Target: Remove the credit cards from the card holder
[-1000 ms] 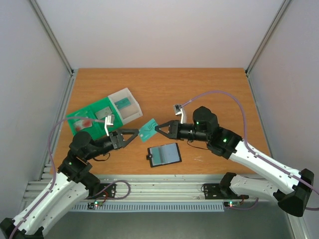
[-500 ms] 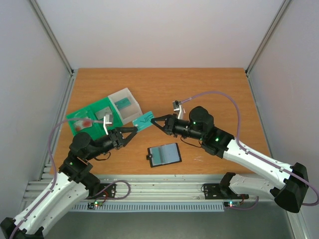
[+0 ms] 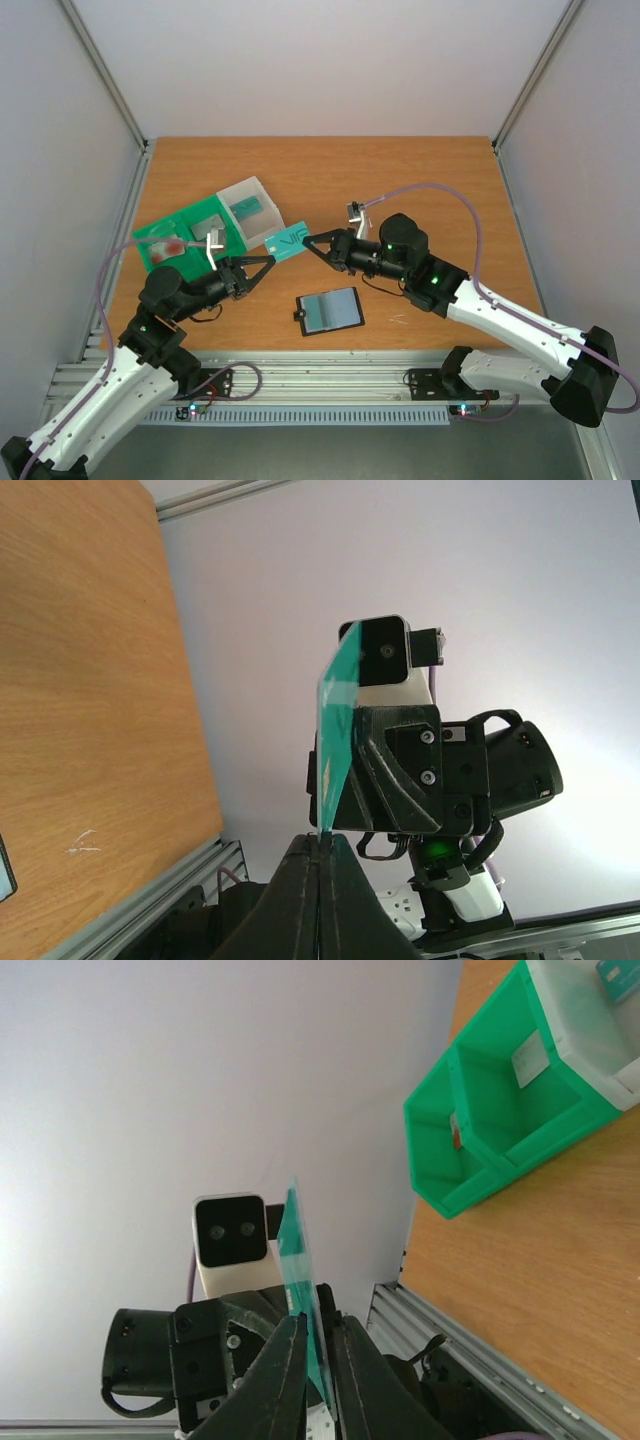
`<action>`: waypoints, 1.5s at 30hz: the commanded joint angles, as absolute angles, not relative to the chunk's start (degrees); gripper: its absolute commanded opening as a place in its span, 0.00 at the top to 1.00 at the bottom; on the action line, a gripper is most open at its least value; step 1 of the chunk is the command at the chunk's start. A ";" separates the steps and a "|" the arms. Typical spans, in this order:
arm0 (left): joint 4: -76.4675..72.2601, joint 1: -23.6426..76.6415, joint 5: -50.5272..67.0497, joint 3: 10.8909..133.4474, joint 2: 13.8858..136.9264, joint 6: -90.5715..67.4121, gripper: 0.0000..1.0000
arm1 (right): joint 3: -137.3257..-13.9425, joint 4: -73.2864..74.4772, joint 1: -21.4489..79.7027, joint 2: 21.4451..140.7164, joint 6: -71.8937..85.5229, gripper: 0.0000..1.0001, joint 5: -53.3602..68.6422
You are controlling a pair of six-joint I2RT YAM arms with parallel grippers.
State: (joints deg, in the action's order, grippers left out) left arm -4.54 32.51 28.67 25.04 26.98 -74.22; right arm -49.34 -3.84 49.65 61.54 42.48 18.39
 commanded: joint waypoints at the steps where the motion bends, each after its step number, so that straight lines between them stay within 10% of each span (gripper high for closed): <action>1: -6.31 32.69 28.65 25.00 26.45 -72.04 1.00 | -48.30 -4.26 49.42 61.06 42.09 0.87 17.71; 14: 10.36 32.69 24.05 31.05 27.97 -61.46 1.00 | -44.79 5.70 49.42 55.84 30.86 0.03 22.64; 45: 26.57 12.77 12.24 51.06 66.14 -44.16 1.00 | -45.88 27.80 49.48 46.41 20.04 0.02 16.30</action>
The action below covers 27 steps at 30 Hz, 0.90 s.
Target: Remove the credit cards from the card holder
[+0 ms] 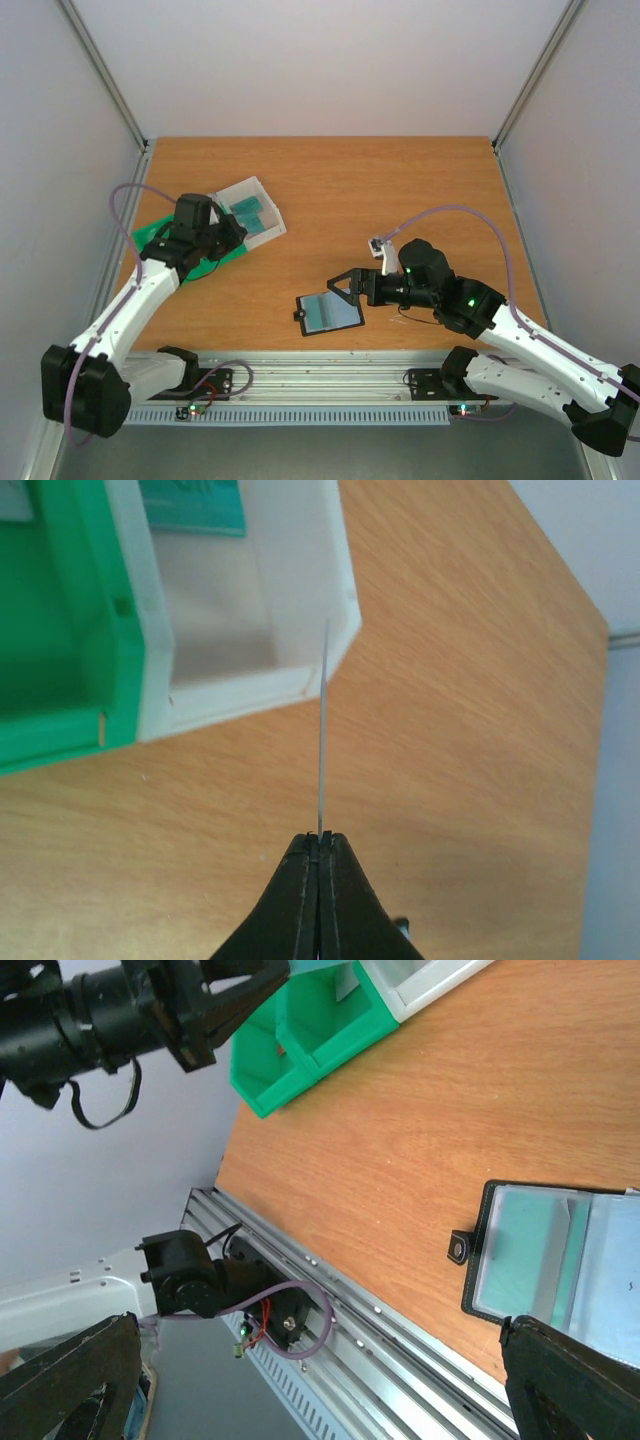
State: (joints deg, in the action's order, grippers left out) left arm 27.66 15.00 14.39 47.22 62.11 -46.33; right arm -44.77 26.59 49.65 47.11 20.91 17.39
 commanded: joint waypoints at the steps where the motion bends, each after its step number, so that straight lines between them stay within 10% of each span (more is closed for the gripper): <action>1: 26.62 12.13 12.10 51.94 67.51 -43.98 1.00 | -45.93 28.15 49.48 46.53 19.91 0.02 16.28; 27: 21.36 8.35 7.15 68.65 95.03 -44.59 1.00 | -49.09 32.15 49.46 49.95 18.03 0.02 12.66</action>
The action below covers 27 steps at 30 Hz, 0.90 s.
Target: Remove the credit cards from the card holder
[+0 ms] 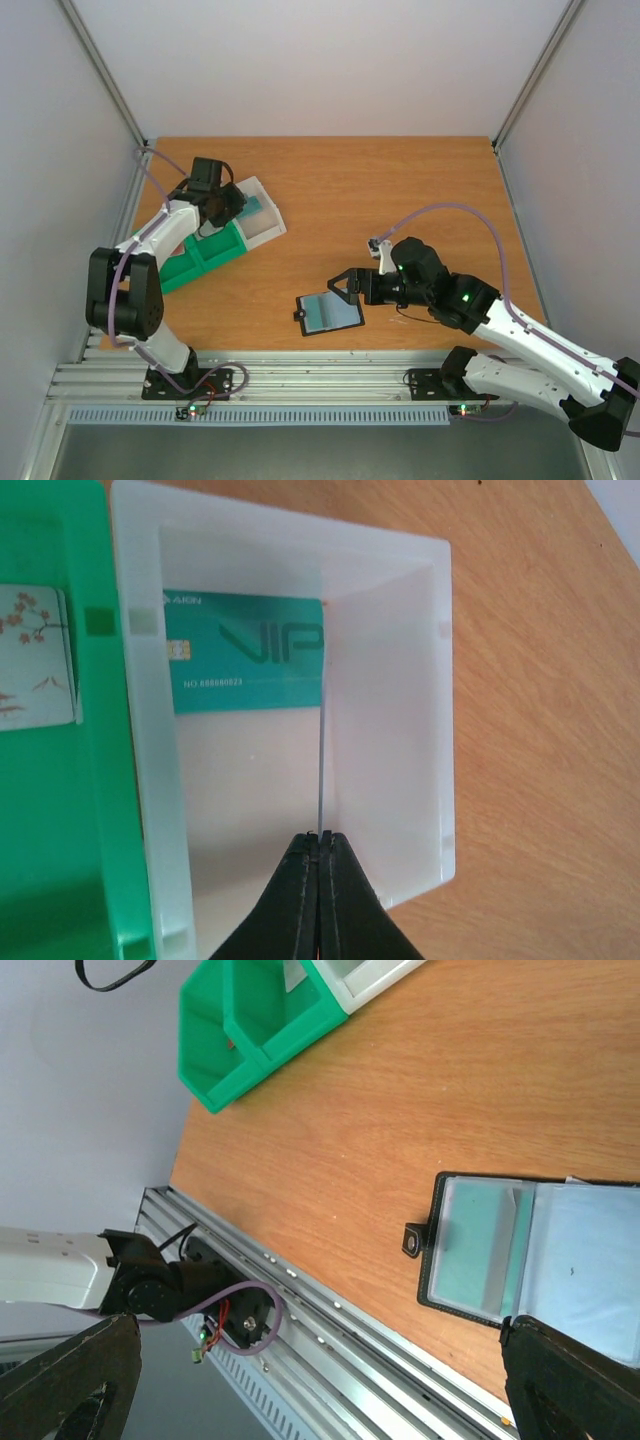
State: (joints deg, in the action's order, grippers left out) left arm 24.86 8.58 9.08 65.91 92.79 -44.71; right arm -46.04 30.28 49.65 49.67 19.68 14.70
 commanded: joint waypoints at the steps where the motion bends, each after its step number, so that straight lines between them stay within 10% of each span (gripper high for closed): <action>1: 21.48 8.33 7.12 69.06 95.78 -44.71 1.00 | -49.25 32.43 49.46 49.99 17.82 0.02 12.44; 27: 22.52 8.35 3.82 72.96 104.14 -43.31 1.00 | -49.52 34.42 49.48 50.62 18.13 0.02 10.35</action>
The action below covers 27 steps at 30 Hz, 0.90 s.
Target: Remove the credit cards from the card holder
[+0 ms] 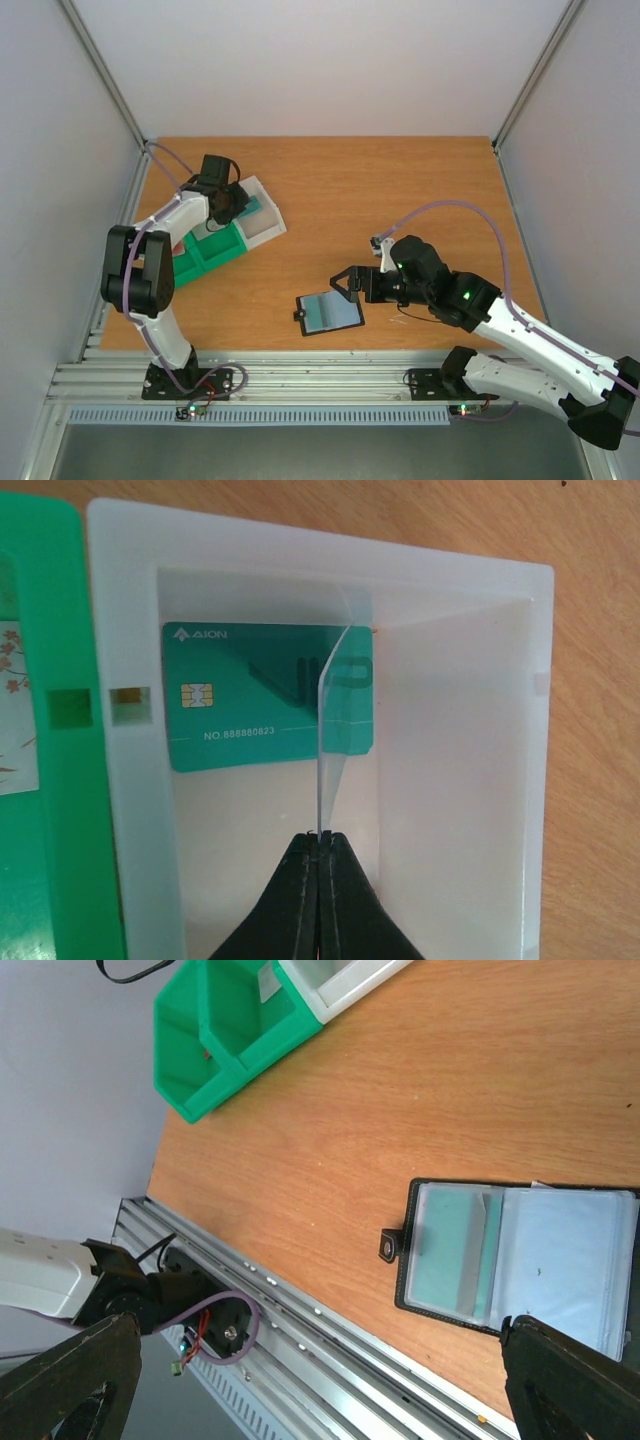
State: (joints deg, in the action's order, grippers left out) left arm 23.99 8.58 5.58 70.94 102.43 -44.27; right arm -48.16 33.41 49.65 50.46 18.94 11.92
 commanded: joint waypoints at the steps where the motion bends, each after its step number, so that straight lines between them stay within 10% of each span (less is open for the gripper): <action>1: 22.63 8.35 3.93 72.98 104.34 -43.33 1.00 | -49.56 34.64 49.48 50.64 18.11 0.01 10.13; 27: 25.21 8.35 2.88 74.61 104.89 -41.86 0.86 | -49.75 35.86 49.46 50.62 18.11 0.02 8.66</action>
State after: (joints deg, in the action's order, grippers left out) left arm 24.84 8.58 4.19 72.64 105.08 -42.94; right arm -48.16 35.44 49.65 50.68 18.92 9.80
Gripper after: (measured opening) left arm 0.131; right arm 0.986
